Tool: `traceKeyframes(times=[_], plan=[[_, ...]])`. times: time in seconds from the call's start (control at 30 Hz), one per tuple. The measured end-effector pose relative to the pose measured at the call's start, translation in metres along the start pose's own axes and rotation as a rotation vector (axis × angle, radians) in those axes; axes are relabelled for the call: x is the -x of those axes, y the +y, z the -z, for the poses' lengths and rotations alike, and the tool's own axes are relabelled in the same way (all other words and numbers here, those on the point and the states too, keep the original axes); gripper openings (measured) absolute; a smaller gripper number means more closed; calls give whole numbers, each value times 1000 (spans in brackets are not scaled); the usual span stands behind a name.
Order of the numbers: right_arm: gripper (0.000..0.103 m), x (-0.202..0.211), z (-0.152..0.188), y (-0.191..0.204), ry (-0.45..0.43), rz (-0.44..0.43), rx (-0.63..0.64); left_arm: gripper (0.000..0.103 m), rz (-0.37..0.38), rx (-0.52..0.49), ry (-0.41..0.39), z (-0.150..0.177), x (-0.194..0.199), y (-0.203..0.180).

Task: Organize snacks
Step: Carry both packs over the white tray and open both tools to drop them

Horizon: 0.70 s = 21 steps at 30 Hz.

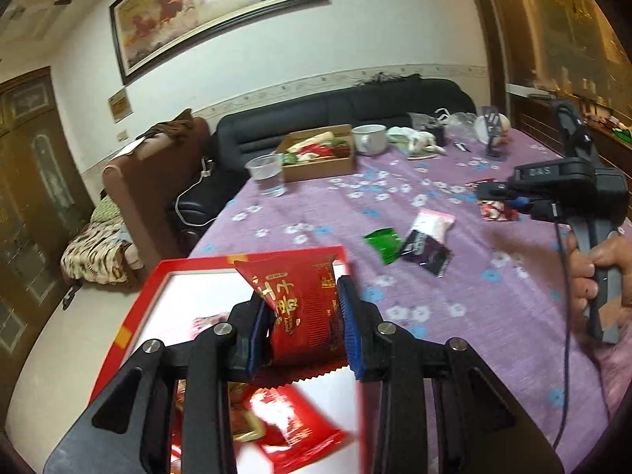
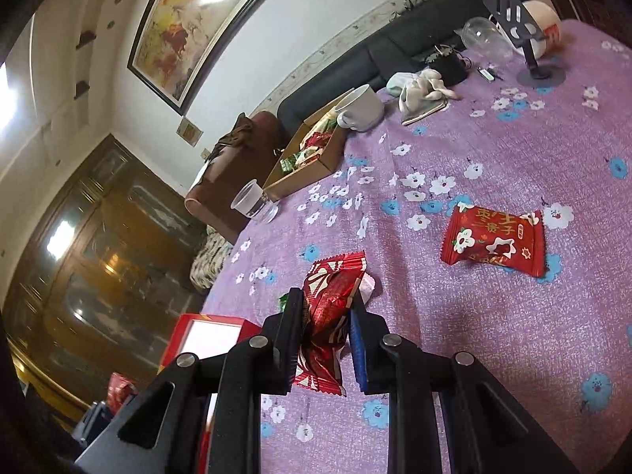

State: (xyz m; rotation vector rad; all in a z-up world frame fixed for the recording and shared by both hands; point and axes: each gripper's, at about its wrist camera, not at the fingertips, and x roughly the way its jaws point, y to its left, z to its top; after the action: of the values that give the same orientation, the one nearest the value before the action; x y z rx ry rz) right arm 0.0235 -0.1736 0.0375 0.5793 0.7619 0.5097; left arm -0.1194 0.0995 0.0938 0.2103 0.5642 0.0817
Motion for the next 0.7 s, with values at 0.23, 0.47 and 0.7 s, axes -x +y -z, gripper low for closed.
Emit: traceKeyframes(times=[0.23, 0.47, 0.7], plan=[[22, 5, 3, 5, -32, 8, 30, 31, -33, 39, -7, 11, 6, 27], [22, 2, 27, 72, -14, -74, 181, 31, -56, 74, 2, 25, 6, 54], [22, -17, 70, 162, 33, -223, 326, 31, -75, 120, 3, 37, 8, 78]])
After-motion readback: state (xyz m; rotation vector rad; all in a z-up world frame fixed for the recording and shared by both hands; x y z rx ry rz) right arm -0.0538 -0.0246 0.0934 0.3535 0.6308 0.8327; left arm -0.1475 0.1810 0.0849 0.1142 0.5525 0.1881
